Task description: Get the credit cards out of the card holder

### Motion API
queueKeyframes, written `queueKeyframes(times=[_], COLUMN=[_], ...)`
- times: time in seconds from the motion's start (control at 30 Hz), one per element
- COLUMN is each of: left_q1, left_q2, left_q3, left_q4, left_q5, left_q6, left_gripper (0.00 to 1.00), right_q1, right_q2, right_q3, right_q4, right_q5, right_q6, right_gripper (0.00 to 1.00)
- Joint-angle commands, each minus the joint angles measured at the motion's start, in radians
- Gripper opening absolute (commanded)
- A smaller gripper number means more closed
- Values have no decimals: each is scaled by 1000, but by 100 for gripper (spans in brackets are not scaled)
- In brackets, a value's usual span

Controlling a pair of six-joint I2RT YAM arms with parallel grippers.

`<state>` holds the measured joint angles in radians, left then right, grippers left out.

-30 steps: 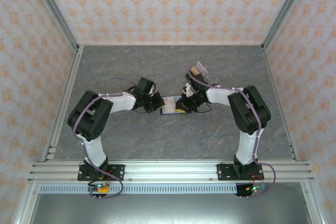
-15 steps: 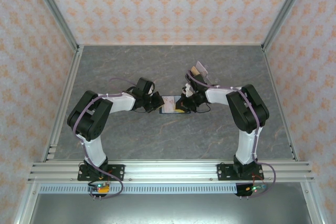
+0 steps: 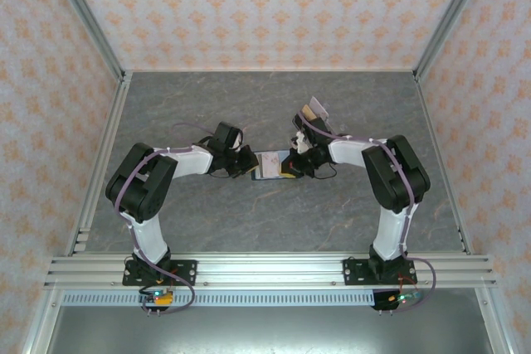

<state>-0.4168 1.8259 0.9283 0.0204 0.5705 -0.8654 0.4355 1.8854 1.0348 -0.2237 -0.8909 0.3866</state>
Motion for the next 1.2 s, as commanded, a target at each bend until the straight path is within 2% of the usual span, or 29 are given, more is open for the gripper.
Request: queueKeyframes(times=[0.0, 0.27, 0.47, 0.63, 1.17], left_q1=[13, 12, 7, -1, -9], left_q2=[7, -34, -90, -86, 39], left_q3=[-17, 7, 25, 51, 85], left_q4=[-127, -115, -124, -128, -149], left_q5=[-29, 9, 21, 21, -5], left_q6=[25, 44, 54, 57, 42], left_gripper=[10, 10, 10, 10, 8], right_q1=[-7, -7, -7, -7, 11], right_q2=[-41, -53, -76, -41, 72], right_q3=[-19, -12, 8, 51, 152], right_q4=[-50, -51, -5, 9, -33], right_q5=[42, 63, 52, 51, 75], right_q6=[-34, -26, 18, 42, 30], right_gripper=[0, 1, 22, 30, 30])
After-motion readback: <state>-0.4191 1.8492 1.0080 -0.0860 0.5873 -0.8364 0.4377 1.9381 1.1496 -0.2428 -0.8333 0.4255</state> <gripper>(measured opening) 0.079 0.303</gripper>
